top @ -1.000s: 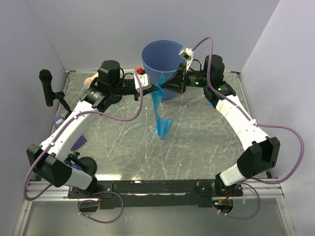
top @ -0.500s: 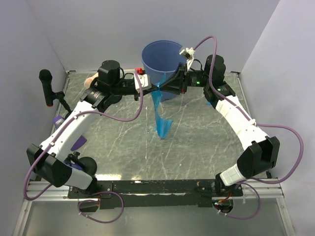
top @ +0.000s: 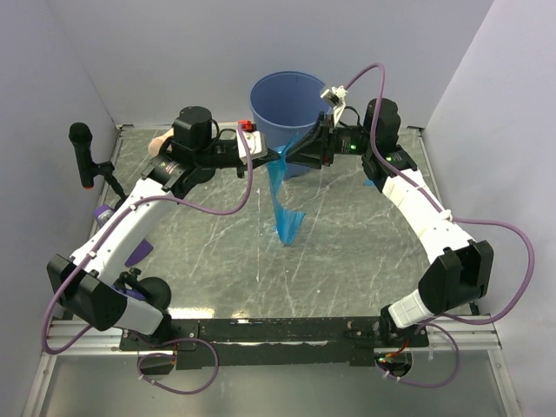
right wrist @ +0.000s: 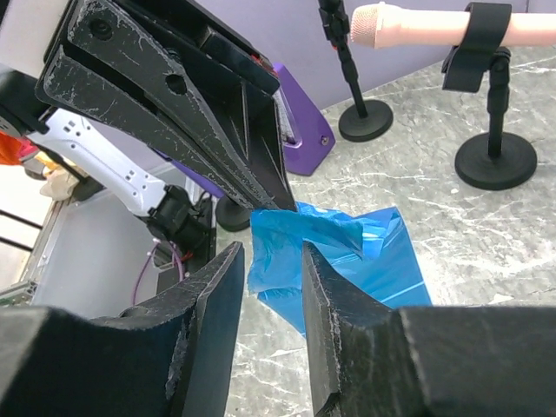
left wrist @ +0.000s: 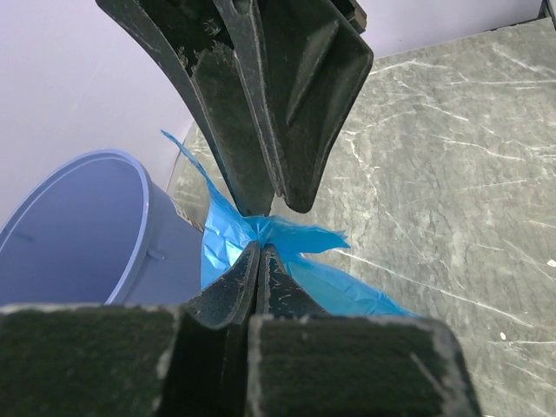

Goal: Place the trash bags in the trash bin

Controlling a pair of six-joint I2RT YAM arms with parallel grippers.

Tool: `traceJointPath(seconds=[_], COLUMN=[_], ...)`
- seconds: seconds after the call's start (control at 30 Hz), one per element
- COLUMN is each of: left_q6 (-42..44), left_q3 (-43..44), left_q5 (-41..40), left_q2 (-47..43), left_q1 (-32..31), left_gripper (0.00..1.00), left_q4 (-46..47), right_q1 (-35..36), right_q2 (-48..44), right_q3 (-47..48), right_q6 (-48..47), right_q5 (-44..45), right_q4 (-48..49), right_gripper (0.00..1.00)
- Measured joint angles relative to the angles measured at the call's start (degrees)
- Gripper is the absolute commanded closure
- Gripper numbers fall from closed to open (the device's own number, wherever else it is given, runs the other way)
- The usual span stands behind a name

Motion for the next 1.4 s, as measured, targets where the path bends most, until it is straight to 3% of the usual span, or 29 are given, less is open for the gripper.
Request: traceJointPath(seconds=[0.87,0.9,1.03,1.4], left_q6=[0.0,0.0,0.1,0.2], left_q3=[0.0,0.0,0.0,0.1], left_q5=[0.4,0.5,0.9,-0.5], left_q2=[0.0,0.0,0.0,0.0], left_q1=[0.0,0.0,0.0,0.2], left_gripper=[0.99,0.99,0.99,0.99], left_q4=[0.0,0.0,0.2,0.7], right_q1=[1.8,1.8,1.9,1.6], right_q2=[2.2,2.4,2.5,2.5], right_q3=[0.2,0.2,0.2,-0.2], right_q6=[-0.8,-0.5,0.4,1.1], right_q5=[0.7,0.4,-1.2,0.5], right_q4=[0.5,1.0,2.7,3.5], right_gripper=[0.71,0.73,0.99,1.00])
